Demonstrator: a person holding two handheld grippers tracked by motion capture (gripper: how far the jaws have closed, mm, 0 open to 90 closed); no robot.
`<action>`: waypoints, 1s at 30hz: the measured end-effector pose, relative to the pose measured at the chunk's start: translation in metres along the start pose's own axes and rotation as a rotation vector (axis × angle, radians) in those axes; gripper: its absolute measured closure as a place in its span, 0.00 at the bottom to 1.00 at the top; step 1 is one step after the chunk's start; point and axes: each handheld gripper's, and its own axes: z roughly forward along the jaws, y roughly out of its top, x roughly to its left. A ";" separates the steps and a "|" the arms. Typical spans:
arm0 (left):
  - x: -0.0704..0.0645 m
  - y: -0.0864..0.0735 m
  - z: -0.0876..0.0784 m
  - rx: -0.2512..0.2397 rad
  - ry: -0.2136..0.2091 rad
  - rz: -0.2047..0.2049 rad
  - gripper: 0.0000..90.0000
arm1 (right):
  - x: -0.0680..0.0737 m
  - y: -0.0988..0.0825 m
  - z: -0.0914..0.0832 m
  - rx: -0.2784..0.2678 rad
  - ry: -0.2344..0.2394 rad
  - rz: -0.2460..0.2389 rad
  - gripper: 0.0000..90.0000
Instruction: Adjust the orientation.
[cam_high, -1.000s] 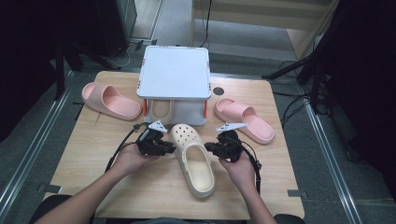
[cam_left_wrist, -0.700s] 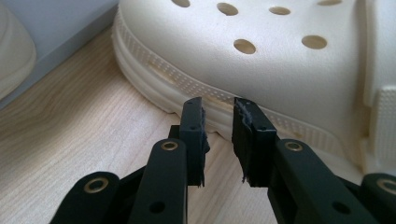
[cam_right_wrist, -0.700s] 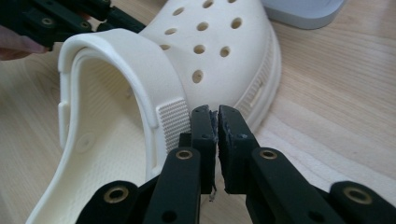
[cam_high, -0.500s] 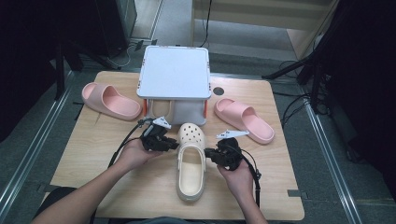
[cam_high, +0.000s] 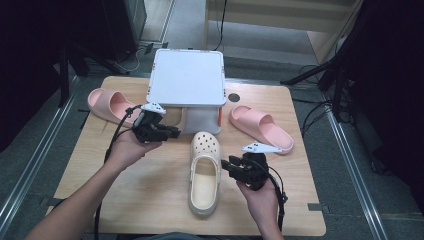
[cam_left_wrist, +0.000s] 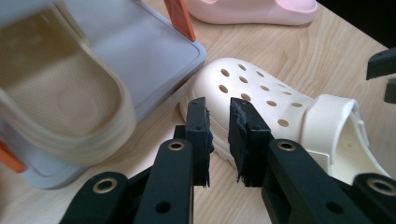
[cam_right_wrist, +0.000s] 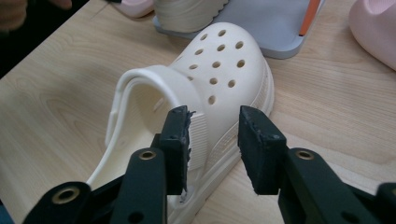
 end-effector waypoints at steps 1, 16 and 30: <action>0.000 0.003 -0.003 -0.003 -0.001 0.003 0.87 | 0.003 -0.001 -0.002 0.002 -0.003 -0.007 0.66; 0.036 0.072 -0.029 -0.008 -0.005 0.000 0.91 | 0.021 -0.018 0.019 0.062 -0.032 0.016 0.49; 0.073 0.063 -0.029 -0.030 0.076 -0.054 0.93 | 0.020 -0.021 0.060 0.127 -0.151 0.008 0.56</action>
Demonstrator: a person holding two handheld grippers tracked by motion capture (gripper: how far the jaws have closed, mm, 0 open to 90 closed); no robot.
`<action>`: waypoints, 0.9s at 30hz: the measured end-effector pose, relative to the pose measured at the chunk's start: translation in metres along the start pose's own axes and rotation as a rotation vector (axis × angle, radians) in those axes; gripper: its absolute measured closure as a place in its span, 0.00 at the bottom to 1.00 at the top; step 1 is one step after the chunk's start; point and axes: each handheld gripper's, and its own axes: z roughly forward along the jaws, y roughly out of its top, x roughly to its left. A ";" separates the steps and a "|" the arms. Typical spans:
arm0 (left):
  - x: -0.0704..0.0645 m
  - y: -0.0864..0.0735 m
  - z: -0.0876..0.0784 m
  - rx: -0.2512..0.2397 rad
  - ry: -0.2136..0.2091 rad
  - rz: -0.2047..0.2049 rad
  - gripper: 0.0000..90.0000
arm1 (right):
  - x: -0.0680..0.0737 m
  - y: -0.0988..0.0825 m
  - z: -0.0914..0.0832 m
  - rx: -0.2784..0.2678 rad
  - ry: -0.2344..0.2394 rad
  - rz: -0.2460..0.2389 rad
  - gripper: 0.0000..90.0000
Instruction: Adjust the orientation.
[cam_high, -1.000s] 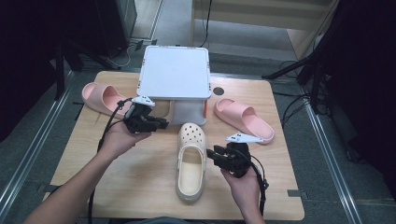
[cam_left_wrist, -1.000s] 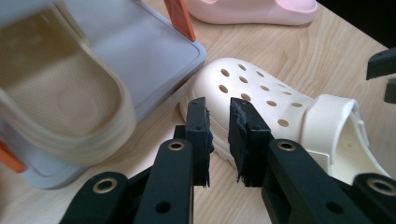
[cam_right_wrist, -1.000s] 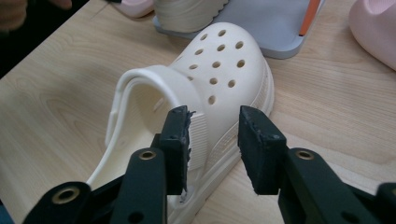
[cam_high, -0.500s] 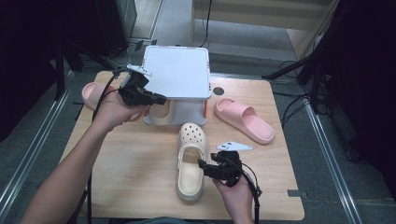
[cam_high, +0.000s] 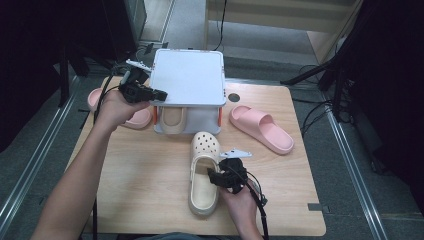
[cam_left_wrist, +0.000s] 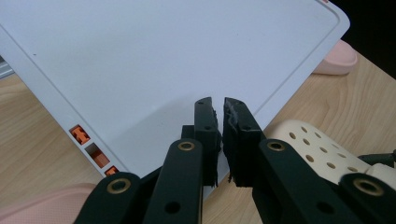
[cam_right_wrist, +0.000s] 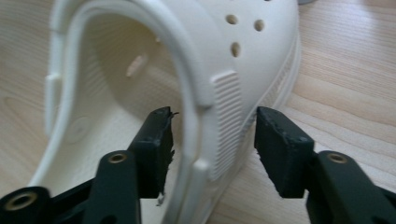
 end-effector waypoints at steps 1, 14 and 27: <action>-0.001 0.000 0.000 0.001 0.004 0.008 0.93 | -0.003 0.000 0.001 -0.002 0.001 0.010 0.57; -0.003 -0.003 -0.002 -0.008 0.014 0.014 0.92 | -0.017 0.019 -0.002 -0.017 0.031 0.036 0.85; -0.002 -0.004 -0.001 -0.019 0.013 0.012 0.92 | -0.037 0.065 -0.007 -0.073 -0.022 0.061 0.85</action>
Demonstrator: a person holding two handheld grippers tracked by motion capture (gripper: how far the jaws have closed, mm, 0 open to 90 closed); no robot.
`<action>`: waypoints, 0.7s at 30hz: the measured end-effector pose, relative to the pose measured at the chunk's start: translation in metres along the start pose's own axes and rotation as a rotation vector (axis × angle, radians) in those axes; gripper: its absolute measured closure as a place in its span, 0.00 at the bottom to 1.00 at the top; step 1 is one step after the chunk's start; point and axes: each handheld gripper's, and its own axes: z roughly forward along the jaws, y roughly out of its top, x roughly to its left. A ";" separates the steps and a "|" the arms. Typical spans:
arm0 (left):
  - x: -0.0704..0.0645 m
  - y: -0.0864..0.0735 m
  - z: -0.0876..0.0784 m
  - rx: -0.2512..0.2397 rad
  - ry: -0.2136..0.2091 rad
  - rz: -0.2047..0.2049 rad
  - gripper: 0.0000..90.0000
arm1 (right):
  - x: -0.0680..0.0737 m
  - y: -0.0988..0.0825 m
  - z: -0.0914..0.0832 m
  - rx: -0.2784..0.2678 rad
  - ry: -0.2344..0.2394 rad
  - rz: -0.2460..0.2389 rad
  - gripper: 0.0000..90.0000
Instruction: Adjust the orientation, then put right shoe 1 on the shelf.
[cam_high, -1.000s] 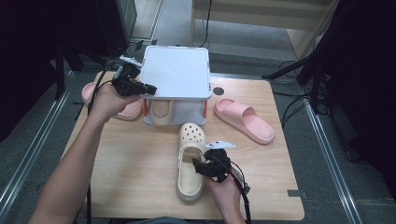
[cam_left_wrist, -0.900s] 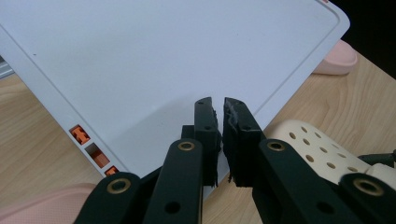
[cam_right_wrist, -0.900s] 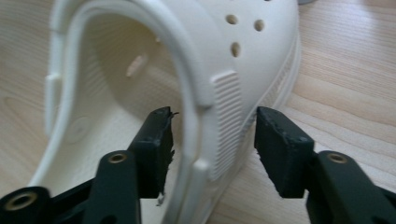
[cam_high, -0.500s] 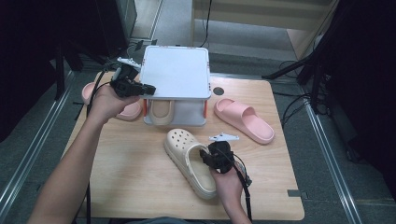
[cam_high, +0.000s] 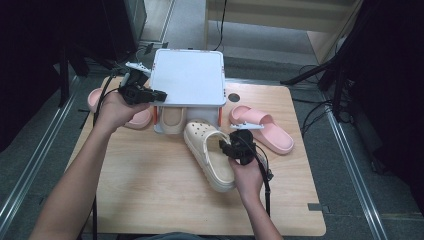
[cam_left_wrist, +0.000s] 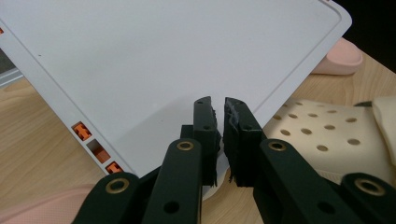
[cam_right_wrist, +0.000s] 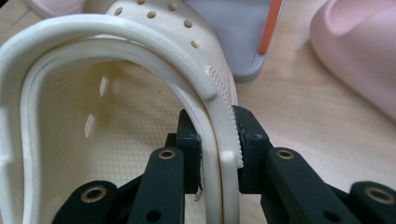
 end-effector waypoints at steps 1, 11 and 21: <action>0.000 0.000 0.000 0.000 -0.002 0.000 0.92 | 0.000 0.004 0.002 -0.002 -0.007 -0.002 0.85; 0.002 -0.001 0.000 -0.007 -0.008 0.000 0.94 | 0.002 0.024 0.040 -0.015 -0.090 0.031 0.85; 0.002 -0.002 0.000 -0.017 -0.004 0.002 0.94 | 0.010 0.023 0.061 -0.047 -0.148 0.059 0.83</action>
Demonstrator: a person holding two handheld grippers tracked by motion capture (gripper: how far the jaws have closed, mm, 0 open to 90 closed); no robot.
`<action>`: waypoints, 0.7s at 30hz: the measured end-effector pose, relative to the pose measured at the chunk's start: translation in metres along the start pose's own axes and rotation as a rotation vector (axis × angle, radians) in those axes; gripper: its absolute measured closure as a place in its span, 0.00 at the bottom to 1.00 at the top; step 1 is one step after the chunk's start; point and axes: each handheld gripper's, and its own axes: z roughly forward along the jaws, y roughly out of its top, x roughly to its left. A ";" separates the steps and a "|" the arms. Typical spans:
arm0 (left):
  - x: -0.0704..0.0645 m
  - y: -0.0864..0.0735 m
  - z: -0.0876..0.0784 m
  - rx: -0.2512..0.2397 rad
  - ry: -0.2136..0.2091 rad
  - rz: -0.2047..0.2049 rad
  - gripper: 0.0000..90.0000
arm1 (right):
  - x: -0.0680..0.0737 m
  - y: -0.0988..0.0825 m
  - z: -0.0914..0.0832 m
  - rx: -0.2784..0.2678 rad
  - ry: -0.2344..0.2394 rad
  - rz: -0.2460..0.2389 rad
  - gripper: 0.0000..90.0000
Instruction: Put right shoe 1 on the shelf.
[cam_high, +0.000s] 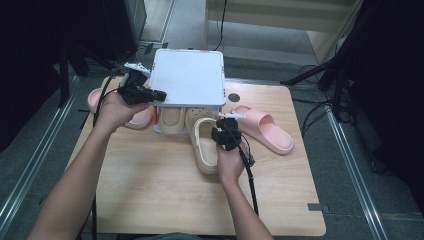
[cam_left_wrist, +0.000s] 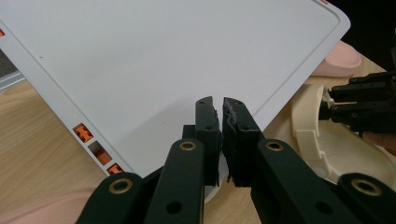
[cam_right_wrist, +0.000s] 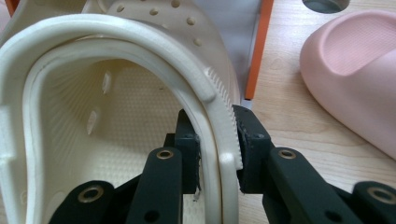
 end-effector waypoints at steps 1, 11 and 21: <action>0.000 0.000 0.000 0.000 0.000 0.000 0.94 | 0.001 -0.001 0.001 0.001 0.001 -0.002 0.82; 0.002 0.000 0.000 -0.001 -0.007 -0.001 0.94 | -0.005 -0.008 -0.011 -0.023 0.106 0.018 0.64; 0.001 0.000 -0.001 0.004 -0.001 -0.003 0.95 | -0.013 -0.028 -0.057 -0.014 0.236 -0.022 0.76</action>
